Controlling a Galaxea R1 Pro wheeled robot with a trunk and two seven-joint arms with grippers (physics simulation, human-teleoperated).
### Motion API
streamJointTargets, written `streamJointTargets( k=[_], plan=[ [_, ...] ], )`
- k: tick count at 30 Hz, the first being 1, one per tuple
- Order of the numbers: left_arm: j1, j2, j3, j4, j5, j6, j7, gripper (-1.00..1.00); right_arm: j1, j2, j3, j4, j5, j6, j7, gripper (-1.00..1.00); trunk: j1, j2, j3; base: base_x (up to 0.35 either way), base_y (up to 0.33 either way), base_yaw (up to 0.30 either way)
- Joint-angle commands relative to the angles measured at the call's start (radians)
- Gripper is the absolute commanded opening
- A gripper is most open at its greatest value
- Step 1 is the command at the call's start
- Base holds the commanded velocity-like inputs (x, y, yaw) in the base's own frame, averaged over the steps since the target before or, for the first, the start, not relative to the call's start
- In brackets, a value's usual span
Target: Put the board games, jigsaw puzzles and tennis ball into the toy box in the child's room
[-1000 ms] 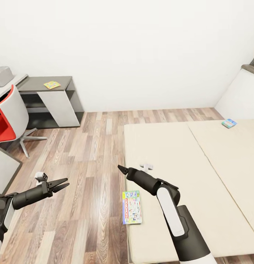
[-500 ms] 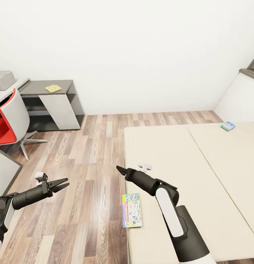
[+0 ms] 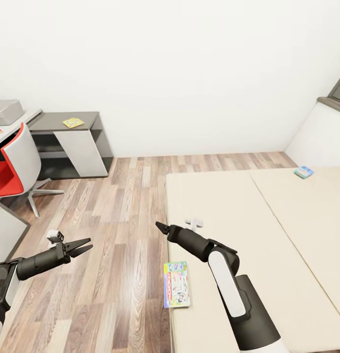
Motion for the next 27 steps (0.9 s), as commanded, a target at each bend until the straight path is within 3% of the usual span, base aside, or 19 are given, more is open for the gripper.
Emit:
streamJointTargets(
  k=[1,27],
  plan=[
    [-0.001,0.000,0.000,0.000,-0.001,0.011,-0.004,1.00,-0.001,0.000,-0.001,-0.001,0.000,0.004,0.001,1.00,0.001,-0.002,0.000,0.000,0.000,0.000],
    [-0.001,0.000,0.000,0.000,-0.002,0.011,-0.004,1.00,-0.001,0.000,0.000,0.001,0.001,0.002,0.001,1.00,0.001,-0.002,0.043,0.000,0.000,0.000]
  ],
)
